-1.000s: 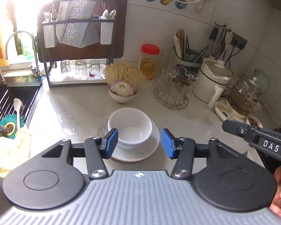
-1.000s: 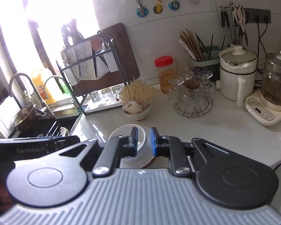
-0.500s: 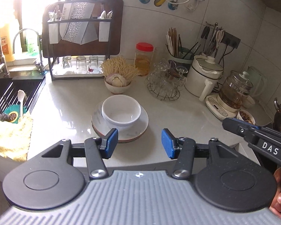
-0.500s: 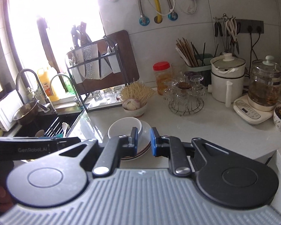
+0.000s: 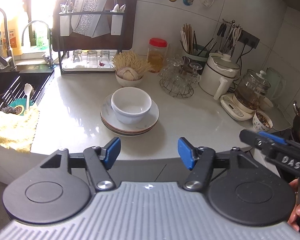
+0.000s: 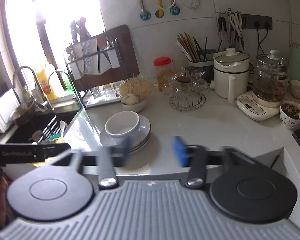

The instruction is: Organize plates and bowls

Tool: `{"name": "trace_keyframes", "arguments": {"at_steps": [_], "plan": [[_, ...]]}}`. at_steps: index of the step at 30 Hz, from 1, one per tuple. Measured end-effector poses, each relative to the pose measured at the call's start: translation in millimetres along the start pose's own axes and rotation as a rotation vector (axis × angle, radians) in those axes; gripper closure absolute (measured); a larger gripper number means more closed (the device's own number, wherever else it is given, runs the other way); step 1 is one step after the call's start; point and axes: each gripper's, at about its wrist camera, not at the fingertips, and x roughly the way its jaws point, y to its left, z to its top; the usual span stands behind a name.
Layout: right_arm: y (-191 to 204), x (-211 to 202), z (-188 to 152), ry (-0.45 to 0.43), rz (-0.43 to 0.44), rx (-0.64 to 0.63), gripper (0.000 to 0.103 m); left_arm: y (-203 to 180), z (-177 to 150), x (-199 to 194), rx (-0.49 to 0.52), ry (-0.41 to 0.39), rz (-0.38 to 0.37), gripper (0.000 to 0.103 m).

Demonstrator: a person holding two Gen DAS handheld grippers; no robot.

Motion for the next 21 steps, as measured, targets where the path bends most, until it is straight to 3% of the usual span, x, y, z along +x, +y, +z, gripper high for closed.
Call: {"name": "trace_keyframes", "arguments": {"at_steps": [7, 10, 13, 15, 16, 21], "plan": [[0, -4, -2, 0.003, 0.002, -0.001, 0.039, 0, -7, -7, 0.016, 0.004, 0.007, 0.026], [-1, -5, -2, 0.004, 0.002, 0.015, 0.023, -5, -10, -12, 0.057, -0.011, 0.032, 0.017], [0, -4, 1, 0.001, -0.013, -0.005, 0.021, -7, -11, -16, 0.069, -0.022, 0.044, 0.014], [-1, -4, 3, -0.005, -0.009, 0.000, 0.012, -4, -11, -18, 0.049, -0.022, 0.035, 0.011], [-2, -5, 2, -0.012, -0.007, 0.008, 0.003, -3, -10, -19, 0.045, -0.022, 0.039, 0.011], [-3, -7, -1, -0.018, -0.013, 0.018, 0.000, 3, -12, -24, 0.031, -0.020, 0.066, 0.005]]}}
